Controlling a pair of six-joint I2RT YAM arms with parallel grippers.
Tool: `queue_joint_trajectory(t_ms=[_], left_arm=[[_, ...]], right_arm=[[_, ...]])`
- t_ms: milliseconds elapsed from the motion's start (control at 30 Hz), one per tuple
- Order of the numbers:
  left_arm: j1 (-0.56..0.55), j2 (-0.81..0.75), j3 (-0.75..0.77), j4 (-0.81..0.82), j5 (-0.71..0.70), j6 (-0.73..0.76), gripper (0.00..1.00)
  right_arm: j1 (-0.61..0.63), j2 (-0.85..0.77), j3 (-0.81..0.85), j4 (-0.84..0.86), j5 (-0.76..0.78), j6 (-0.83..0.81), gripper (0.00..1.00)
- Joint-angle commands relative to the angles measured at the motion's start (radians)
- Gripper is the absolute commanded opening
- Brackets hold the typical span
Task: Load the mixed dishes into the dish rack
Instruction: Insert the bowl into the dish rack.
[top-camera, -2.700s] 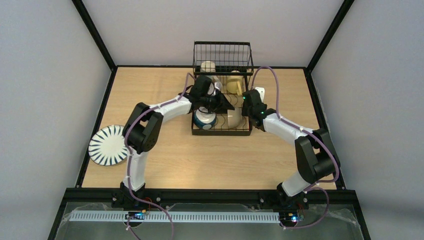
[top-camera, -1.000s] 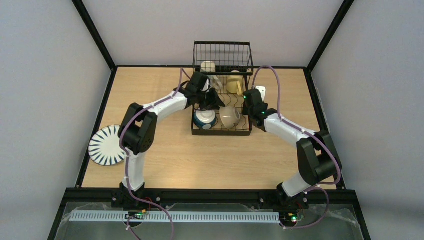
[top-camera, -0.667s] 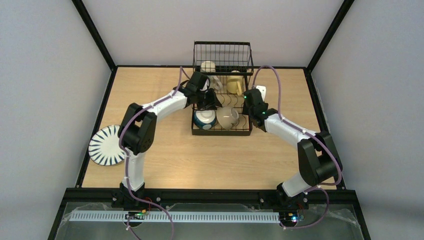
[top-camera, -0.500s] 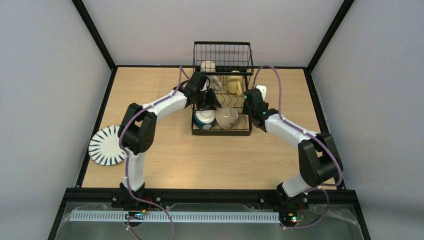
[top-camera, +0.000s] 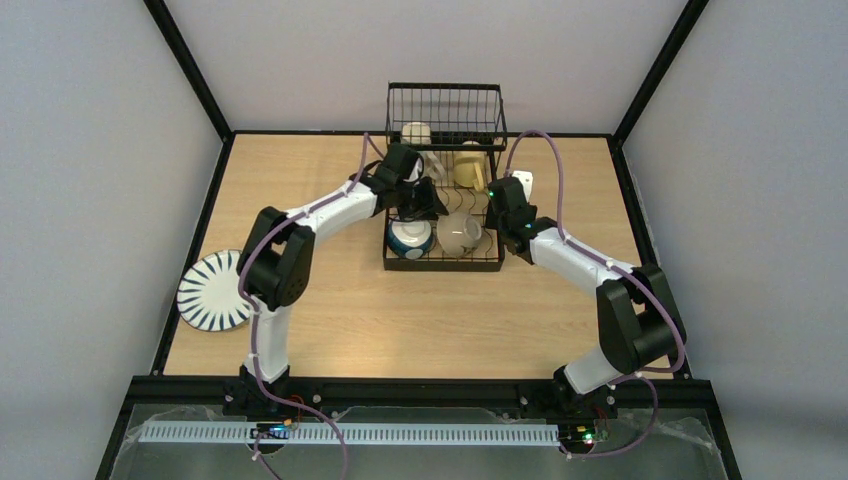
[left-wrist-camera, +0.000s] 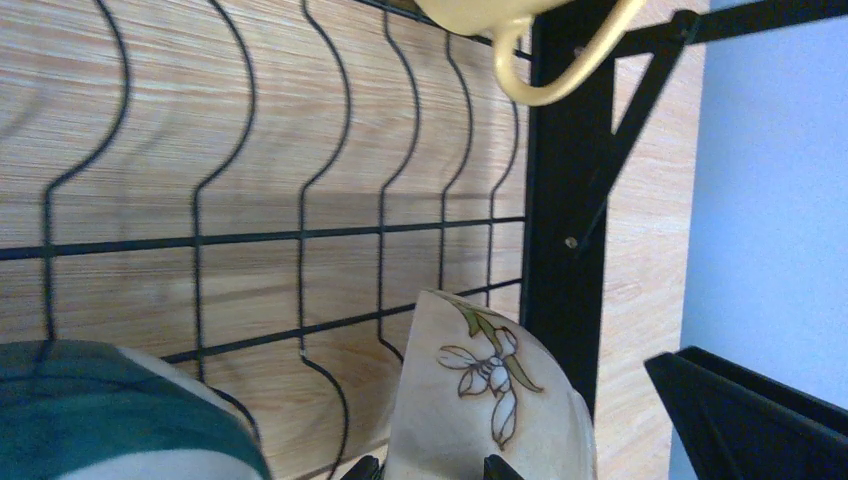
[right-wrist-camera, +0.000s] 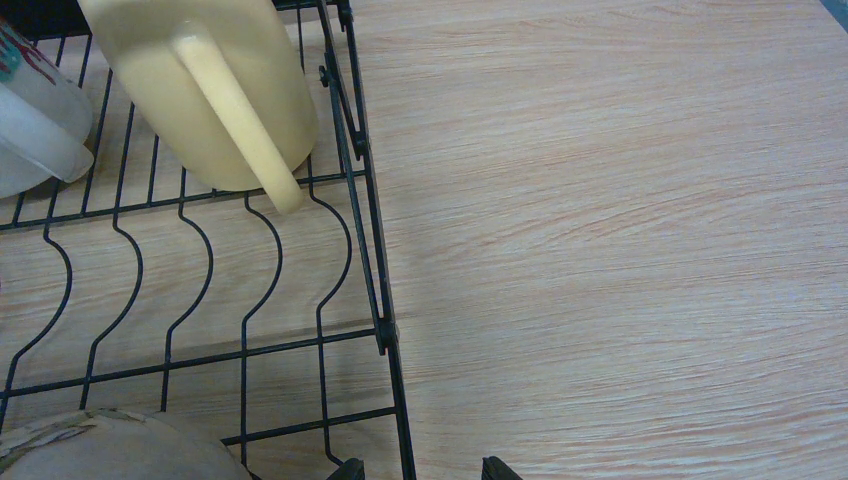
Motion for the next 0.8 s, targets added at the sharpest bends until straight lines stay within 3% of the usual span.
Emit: queue_joint_trajectory(t_ms=[0, 767], left_arm=[[-0.035, 0.003, 0.037, -0.045, 0.052, 0.007, 0.56], [-0.053, -0.010, 0.080, -0.079, 0.037, 0.012, 0.55]], right_arm=[[-0.004, -0.030, -0.004, 0.001, 0.011, 0.009, 0.66], [-0.004, -0.042, 0.004, -0.014, 0.013, 0.006, 0.66]])
